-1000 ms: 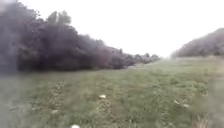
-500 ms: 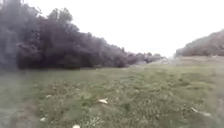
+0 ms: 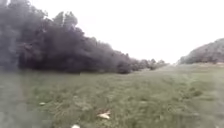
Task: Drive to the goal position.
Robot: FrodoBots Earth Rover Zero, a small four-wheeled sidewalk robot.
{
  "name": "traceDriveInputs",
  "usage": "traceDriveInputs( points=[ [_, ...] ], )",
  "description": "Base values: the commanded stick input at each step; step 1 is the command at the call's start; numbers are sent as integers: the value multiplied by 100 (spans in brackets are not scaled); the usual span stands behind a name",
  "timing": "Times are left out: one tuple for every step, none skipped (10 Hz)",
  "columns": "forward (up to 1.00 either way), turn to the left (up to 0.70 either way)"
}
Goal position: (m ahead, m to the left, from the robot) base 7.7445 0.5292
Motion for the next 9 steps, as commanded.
traceDriveInputs(
  points=[
    [70, -14],
    [70, -14],
    [70, -5],
    [70, -2],
    [70, 0],
    [70, 0],
    [70, 0],
    [70, 0],
    [70, 0]
  ],
)
